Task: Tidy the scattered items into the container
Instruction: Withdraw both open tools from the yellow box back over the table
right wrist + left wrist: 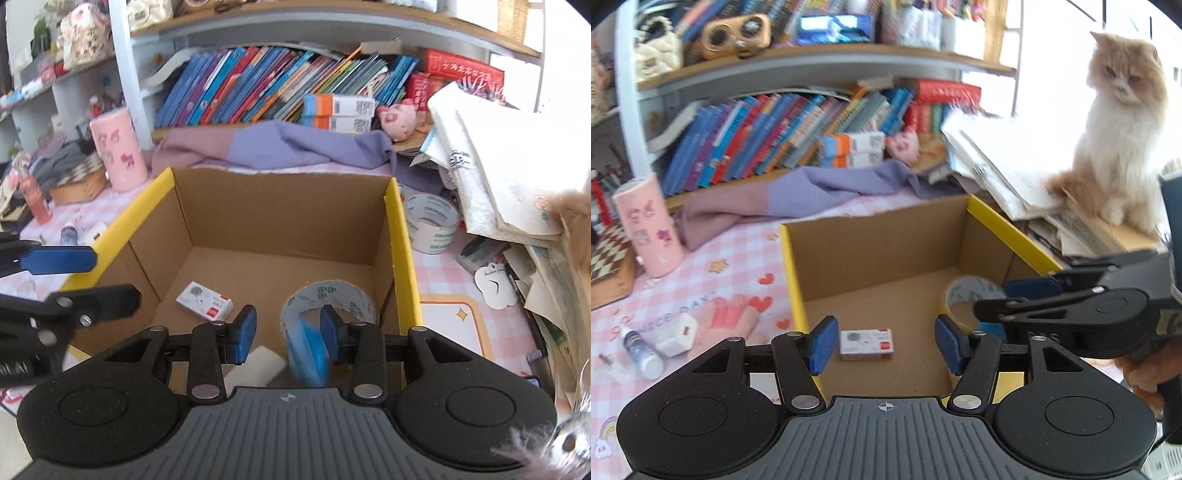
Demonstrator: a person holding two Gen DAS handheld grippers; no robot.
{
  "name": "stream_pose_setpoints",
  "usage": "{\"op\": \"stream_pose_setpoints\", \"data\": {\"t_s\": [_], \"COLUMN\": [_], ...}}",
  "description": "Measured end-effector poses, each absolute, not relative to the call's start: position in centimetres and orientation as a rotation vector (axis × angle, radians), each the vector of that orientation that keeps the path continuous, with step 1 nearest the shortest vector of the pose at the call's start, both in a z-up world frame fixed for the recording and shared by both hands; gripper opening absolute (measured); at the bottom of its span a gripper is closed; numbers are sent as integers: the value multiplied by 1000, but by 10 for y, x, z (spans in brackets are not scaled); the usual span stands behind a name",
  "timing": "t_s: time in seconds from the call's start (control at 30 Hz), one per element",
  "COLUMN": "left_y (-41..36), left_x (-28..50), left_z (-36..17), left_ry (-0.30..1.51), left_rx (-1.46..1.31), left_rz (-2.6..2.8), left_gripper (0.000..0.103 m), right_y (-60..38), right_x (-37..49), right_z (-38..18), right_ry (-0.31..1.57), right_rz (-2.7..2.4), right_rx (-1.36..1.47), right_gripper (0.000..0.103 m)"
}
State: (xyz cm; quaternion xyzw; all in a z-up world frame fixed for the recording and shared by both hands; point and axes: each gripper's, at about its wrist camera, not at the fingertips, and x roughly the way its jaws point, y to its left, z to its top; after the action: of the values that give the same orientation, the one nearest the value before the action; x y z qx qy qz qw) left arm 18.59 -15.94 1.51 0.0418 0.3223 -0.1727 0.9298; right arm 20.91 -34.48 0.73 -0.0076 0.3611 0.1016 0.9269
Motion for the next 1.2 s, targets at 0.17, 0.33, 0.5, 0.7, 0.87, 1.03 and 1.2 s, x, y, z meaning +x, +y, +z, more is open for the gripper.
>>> {"op": "stream_pose_setpoints", "data": {"t_s": [0.17,0.33,0.5,0.7,0.87,1.03,1.2], "left_y": [-146,-134,-122,-105,-86,-64,-44], "left_x": [172,155,142,124,109,93,77], "left_z": [26,30,32,32,32,32,30], "left_ry": [619,601,584,577,584,586,597], "left_rx": [35,11,5,6,2,-1,-6], "left_rz": [-321,-321,-315,-328,-340,-342,-342], "left_gripper": [63,65,65,66,66,66,66], "right_y": [-344,-337,-325,-308,-290,-272,-253], "right_x": [192,172,152,126,104,84,64], "right_z": [19,28,32,33,33,33,33], "right_ry": [685,633,611,610,608,608,606], "right_rz": [174,142,111,77,49,30,16], "right_rx": [21,36,42,46,54,55,54], "right_gripper": [40,40,40,40,40,40,40]}}
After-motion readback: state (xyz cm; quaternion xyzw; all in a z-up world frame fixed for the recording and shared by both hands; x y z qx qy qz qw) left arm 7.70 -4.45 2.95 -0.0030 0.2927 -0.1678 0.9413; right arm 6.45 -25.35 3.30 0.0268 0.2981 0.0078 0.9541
